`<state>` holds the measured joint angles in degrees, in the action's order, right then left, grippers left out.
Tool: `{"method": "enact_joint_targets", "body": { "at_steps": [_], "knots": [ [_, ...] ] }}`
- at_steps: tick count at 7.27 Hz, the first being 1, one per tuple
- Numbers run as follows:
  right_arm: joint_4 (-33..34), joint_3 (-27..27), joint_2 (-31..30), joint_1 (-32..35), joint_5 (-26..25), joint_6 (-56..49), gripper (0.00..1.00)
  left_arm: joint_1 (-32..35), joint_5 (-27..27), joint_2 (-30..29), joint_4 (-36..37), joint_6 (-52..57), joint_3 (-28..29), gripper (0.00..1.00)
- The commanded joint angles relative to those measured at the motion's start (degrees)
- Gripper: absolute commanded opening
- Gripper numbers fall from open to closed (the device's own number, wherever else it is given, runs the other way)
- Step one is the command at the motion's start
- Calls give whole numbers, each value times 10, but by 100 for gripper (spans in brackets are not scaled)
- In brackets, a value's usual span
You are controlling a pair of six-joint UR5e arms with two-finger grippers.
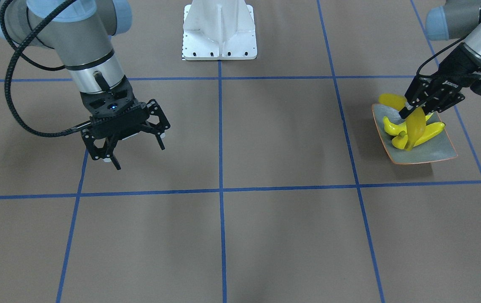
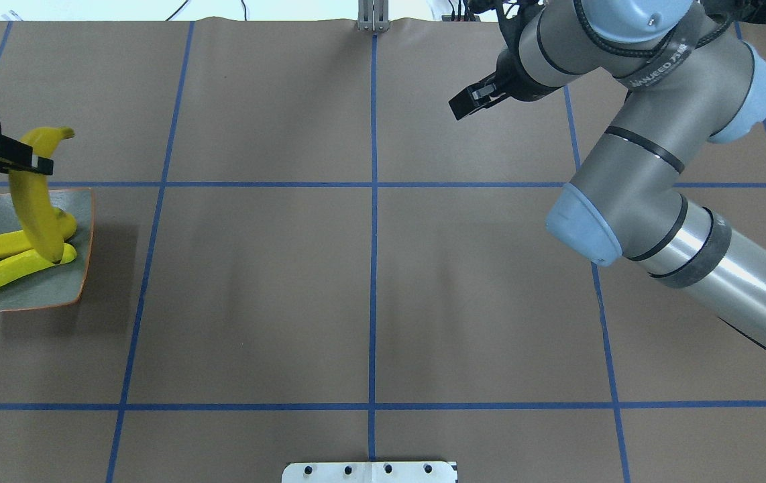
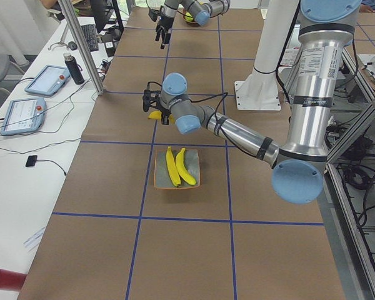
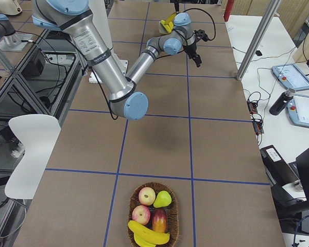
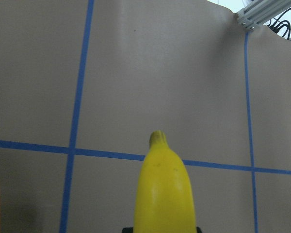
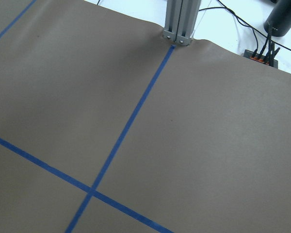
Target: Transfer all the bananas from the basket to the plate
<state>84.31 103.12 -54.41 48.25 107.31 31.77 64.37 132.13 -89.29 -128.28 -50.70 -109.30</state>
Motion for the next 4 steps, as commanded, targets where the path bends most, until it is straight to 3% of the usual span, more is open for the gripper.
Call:
{"method": "enact_joint_targets", "body": {
  "at_steps": [1,4],
  "knots": [
    [-1,8,-21,16,16,-25,100,5,-46,45,6,167,-1,0],
    [-1,8,-21,18,17,-25,100,3,-121,70,6,316,-5,0]
  ]
}}
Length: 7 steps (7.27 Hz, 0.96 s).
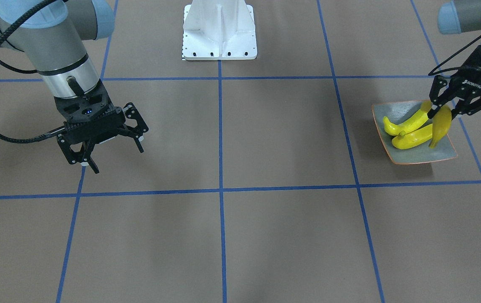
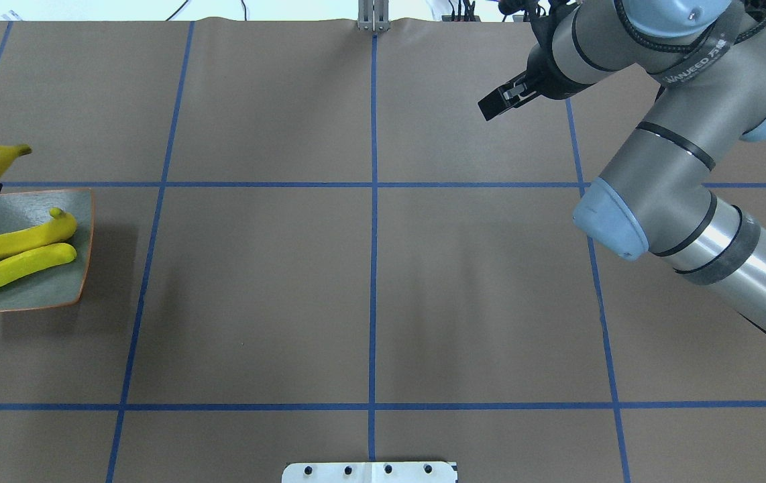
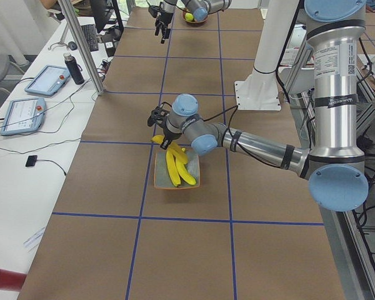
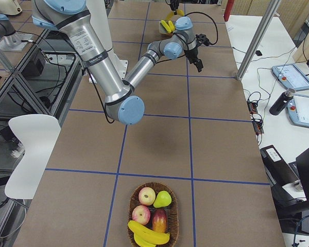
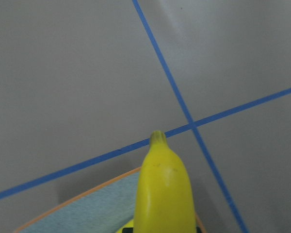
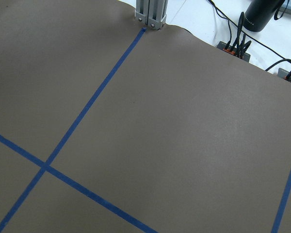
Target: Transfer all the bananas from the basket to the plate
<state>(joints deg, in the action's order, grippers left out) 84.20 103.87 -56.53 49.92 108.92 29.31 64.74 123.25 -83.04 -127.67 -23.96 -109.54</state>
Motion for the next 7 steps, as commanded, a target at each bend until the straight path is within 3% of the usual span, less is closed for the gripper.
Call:
{"method": "enact_joint_targets", "body": {
  "at_steps": [1,4,7],
  "knots": [
    [0,0,-1,0,0,0,100,-6,-51,14,0,59,0,0],
    [-1,0,0,0,-2,0,100,-35,-52,31,-5,62,-3,2],
    [-1,0,-1,0,-2,0,100,-62,-51,31,-5,61,-2,59]
  ]
}}
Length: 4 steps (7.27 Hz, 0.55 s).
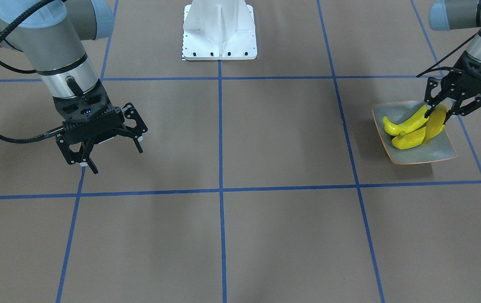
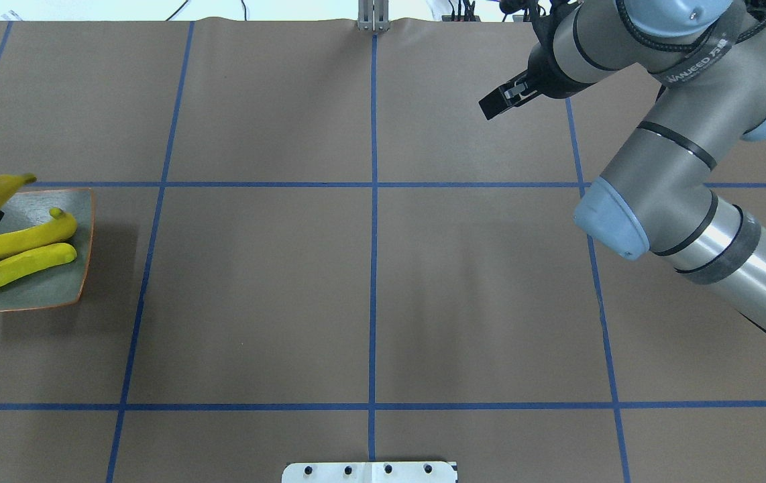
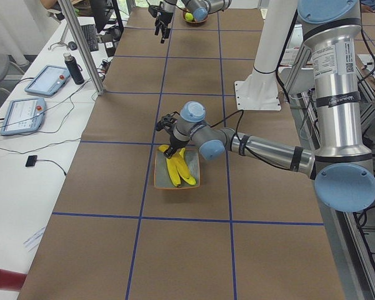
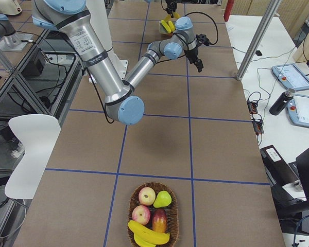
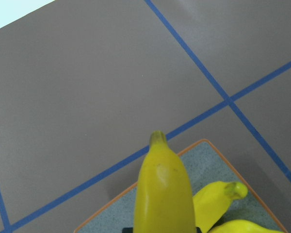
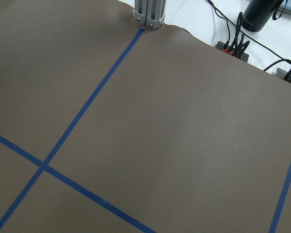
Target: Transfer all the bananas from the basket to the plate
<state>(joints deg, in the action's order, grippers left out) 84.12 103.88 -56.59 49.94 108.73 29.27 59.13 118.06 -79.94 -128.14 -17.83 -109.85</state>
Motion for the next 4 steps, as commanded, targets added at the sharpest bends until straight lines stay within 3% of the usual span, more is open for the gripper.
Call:
{"method": "enact_joint_targets", "body": {
  "at_steps": [1,2,4],
  "knots": [
    [-1,0,-1,0,0,0,100,-6,0,0,0,0,2,93],
    [-1,0,-1,0,0,0,100,-6,0,1,0,-1,5,100],
    [-2,0,-1,0,-1,0,100,-5,0,2,0,-3,7,100]
  ]
}}
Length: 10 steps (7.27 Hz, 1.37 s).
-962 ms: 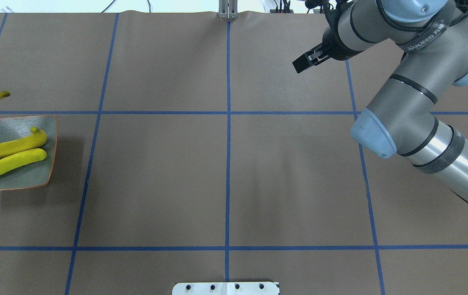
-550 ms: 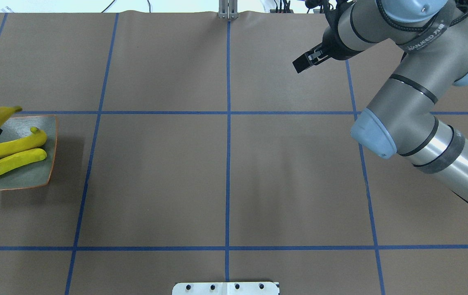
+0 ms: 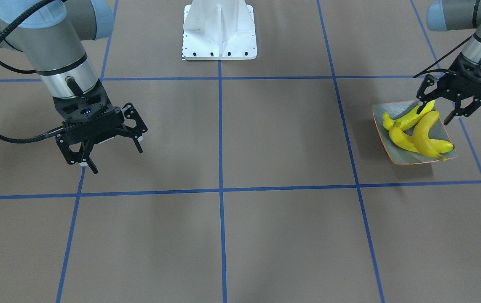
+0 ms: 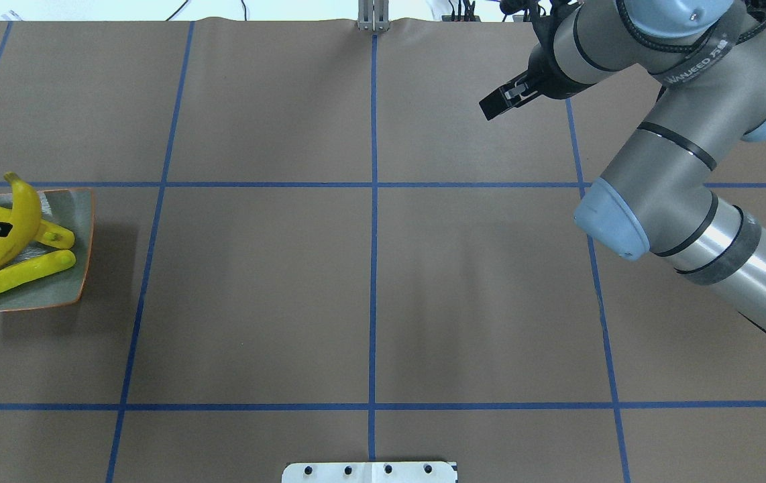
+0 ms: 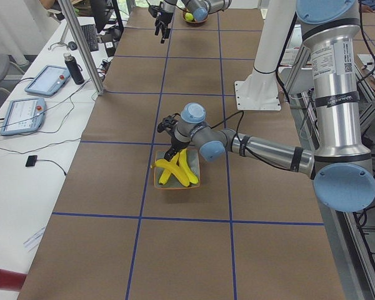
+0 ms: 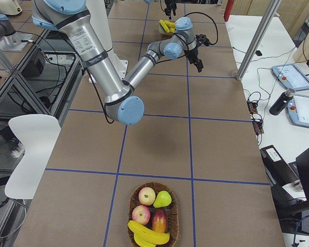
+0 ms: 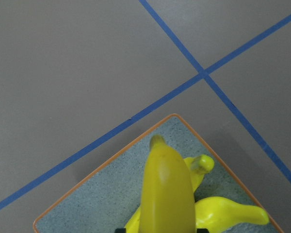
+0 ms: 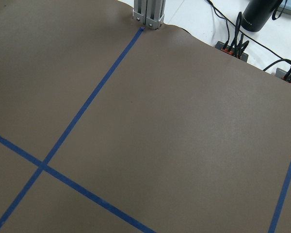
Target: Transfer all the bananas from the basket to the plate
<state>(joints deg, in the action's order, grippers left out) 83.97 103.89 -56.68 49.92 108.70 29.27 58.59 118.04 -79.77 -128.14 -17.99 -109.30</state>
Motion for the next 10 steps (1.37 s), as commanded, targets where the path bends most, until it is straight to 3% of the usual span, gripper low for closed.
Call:
{"method": "enact_joint_targets", "body": {
  "at_steps": [1,3,4,6,10],
  "knots": [
    [0,0,0,0,-1,0,100,0,0,0,0,-3,1,100],
    [5,0,-1,15,18,0,100,1,10,0,4,-8,-3,100],
    [5,0,-17,50,59,-6,100,2,33,-2,7,-10,0,100],
    [3,1,-65,108,103,-100,100,51,102,-37,75,-62,-4,100],
    [-1,-2,-226,272,210,-372,100,57,102,-45,79,-65,-3,100]
  ]
}}
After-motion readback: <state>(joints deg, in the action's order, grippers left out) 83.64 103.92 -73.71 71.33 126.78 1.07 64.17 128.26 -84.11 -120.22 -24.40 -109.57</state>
